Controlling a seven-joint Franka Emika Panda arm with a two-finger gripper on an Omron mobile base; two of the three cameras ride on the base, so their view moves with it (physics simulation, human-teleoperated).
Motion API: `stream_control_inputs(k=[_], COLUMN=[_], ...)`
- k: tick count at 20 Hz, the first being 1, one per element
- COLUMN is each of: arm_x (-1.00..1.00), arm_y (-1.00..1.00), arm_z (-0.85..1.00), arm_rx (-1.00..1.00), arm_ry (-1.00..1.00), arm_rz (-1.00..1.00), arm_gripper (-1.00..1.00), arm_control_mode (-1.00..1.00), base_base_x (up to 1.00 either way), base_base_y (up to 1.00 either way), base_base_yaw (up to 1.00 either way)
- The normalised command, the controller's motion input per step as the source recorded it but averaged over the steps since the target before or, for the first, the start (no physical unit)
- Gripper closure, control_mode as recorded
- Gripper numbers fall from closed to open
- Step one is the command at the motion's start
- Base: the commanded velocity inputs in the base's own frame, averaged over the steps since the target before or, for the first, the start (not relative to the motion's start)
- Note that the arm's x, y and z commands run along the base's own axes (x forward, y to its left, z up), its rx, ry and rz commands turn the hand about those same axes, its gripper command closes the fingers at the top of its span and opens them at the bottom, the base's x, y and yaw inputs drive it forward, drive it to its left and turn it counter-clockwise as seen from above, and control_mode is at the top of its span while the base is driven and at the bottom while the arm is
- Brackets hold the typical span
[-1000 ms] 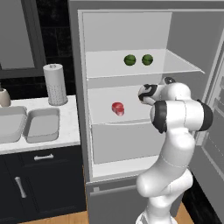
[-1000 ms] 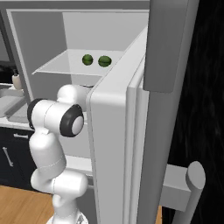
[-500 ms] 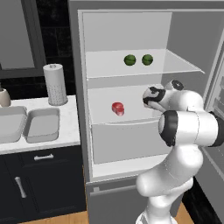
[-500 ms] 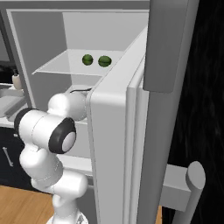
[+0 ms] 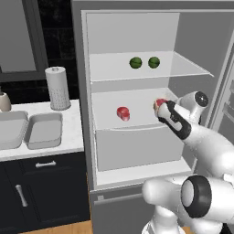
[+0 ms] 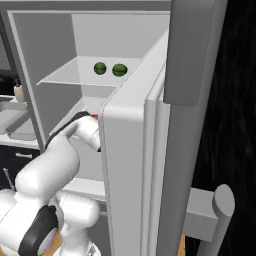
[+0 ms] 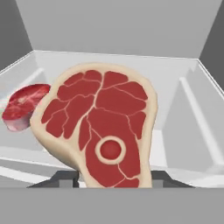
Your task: Place one avocado and one steak in each tupperware on the nearby counter, to pack two identical lunches.
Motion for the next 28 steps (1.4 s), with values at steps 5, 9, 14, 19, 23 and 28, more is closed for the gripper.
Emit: stream_control_inputs(k=[5,9,14,19,23,28], arm_x=[-1.0,-1.0,-1.0,-0.2,0.0,0.0], arm_y=[0.07,0.02,0.5,0.17,0.0,0.0], arm_z=[0.98,0.49,0.0,0.0,0.0,0.0], arm_rx=[0.0,0.0,-0.08,-0.02,0.0,0.0], arm_ry=[0.07,0.06,0.0,-0.01,0.0,0.0], arm_rz=[0.01,0.12,0.23,0.06,0.0,0.0], arm_gripper=[1.0,1.0,1.0,1.0,1.0,1.0], arm_control_mode=[-1.0,-1.0,-1.0,1.0,1.0,1.0], base_base_x=[0.0,0.0,0.0,-0.8,-1.0,-0.65], base_base_y=[0.0,0.0,0.0,0.8,1.0,1.0], base_base_yaw=[0.0,0.0,0.0,0.22,0.23,0.18])
